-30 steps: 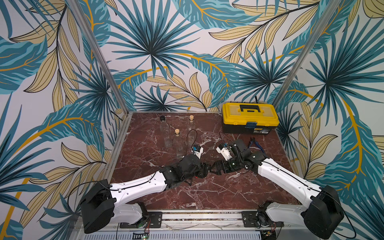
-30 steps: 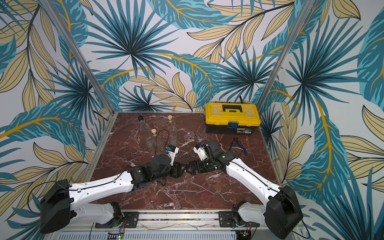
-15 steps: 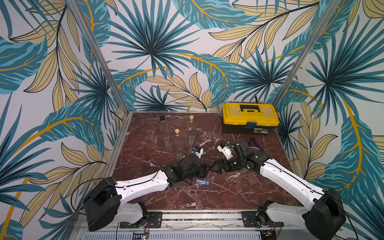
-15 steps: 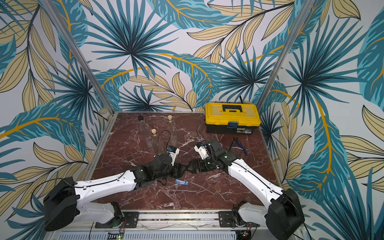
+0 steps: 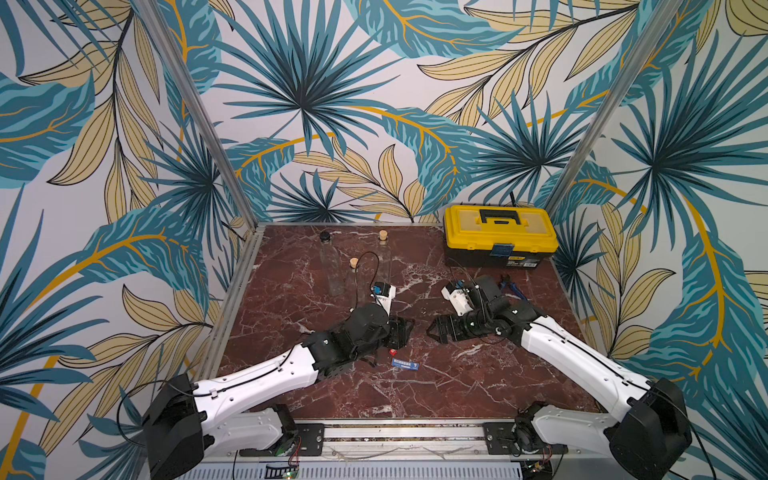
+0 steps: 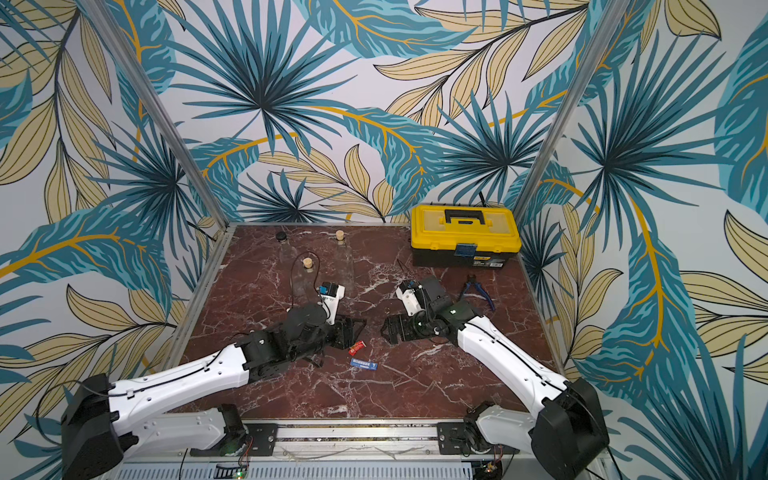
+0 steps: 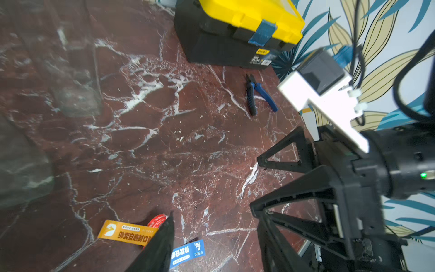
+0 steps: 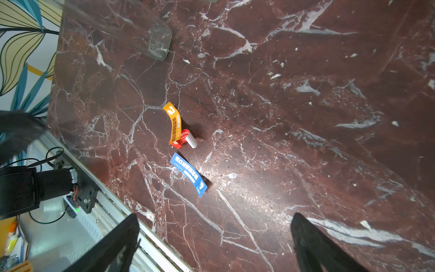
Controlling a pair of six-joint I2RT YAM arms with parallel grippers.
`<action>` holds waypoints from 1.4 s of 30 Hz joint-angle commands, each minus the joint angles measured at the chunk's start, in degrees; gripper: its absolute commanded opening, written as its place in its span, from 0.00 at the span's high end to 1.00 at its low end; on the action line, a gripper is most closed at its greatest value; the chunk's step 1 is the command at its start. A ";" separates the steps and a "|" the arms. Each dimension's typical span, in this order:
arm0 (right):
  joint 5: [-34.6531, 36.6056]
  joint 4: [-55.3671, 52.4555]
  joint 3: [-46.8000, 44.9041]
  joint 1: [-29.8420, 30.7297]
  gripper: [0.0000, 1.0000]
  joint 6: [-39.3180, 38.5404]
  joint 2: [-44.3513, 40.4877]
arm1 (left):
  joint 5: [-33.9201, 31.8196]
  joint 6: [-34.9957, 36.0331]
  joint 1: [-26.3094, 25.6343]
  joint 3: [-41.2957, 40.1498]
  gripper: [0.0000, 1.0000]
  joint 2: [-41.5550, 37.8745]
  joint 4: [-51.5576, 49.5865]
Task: Remove the label from the bottle
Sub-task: Place the label at the center of the board, then reset both arms
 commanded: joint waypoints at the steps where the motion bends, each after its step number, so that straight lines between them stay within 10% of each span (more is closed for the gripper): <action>1: 4.05 -1.38 1.49 -0.47 0.01 -0.99 -0.88 | -7.50 0.57 0.18 3.65 0.42 -3.81 -9.01; 19: 12.88 -1.26 4.53 -3.45 0.01 0.09 -1.18 | -31.32 -5.60 6.61 11.31 0.42 -17.78 -33.84; 42: 18.18 2.85 6.17 -7.65 0.01 -1.22 0.52 | -14.33 12.09 39.20 1.69 0.38 -2.00 -8.92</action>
